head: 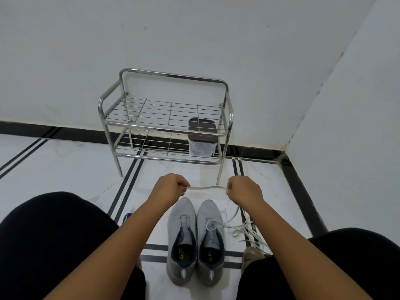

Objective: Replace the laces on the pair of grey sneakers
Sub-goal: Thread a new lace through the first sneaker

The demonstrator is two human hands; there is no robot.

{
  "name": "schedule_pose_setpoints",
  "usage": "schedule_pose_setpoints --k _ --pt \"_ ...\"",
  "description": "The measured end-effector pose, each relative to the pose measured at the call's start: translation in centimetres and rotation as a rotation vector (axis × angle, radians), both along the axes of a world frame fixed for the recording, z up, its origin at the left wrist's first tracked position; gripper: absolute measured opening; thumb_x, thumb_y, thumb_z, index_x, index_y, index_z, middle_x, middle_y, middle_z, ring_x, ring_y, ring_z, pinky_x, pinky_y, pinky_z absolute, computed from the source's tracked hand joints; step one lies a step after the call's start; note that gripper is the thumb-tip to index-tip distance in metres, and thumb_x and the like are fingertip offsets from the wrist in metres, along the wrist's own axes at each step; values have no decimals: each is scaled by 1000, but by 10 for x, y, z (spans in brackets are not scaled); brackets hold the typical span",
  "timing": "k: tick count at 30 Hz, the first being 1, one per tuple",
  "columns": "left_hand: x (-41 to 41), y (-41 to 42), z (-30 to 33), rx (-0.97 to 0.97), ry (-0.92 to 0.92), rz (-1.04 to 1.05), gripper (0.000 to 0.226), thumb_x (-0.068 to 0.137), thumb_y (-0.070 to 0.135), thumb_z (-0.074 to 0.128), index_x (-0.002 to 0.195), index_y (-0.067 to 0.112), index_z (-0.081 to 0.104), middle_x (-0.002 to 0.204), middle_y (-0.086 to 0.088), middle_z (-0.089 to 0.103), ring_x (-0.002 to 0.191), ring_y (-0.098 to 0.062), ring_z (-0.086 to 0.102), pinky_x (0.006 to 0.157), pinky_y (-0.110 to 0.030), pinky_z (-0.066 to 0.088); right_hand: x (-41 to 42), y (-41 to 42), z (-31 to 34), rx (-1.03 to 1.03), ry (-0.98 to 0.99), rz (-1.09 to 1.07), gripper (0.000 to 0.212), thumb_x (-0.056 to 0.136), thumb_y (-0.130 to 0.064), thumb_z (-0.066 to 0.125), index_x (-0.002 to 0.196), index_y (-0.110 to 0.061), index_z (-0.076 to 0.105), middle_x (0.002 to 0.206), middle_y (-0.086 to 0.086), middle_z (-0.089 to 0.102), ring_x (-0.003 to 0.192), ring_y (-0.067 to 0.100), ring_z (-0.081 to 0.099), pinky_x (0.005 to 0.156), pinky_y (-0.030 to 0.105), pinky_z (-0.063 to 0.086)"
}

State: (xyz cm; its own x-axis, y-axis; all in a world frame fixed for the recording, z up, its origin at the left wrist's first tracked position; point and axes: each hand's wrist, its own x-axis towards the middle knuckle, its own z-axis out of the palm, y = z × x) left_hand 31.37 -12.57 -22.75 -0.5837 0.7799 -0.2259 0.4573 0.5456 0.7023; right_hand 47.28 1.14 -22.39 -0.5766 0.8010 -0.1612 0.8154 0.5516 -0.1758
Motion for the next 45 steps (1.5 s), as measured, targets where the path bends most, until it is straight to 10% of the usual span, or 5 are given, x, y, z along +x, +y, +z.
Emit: schedule_pose_setpoints --k 4,10,19,30,45 --pt "5 0 -8 62 36 -42 38 91 0 49 124 19 54 85 1 71 79 -11 66 63 -20 48 -18 -17 -7 -389 242 161 48 89 -22 66 135 -25 52 137 1 52 126 19 48 99 29 39" --pt "6 -1 -26 55 96 -65 53 88 8 61 136 21 42 88 0 72 83 -15 67 80 -31 54 -29 -36 -39 -580 396 132 11 89 -25 68 95 -18 72 103 -5 69 104 11 61 85 27 47" --pt "64 -23 -131 -450 59 -241 29 96 18 42 123 7 49 124 -15 59 110 -30 58 88 -36 45 -24 -16 -56 -153 892 -603 18 96 -22 53 100 -17 70 88 2 71 82 21 64 70 29 49" --pt "106 -61 -160 -975 -54 -445 60 99 27 43 149 2 21 154 -15 26 140 -27 32 115 -38 26 -12 -57 -132 -455 716 -603 14 93 -20 58 86 -15 70 80 0 67 77 22 60 67 27 44" --pt "60 -48 -211 -523 12 174 37 87 43 50 110 16 56 114 -5 58 106 -26 58 80 -32 46 -40 -103 -215 -798 521 -524 8 85 -19 68 78 -16 72 80 3 71 79 22 67 79 33 55"
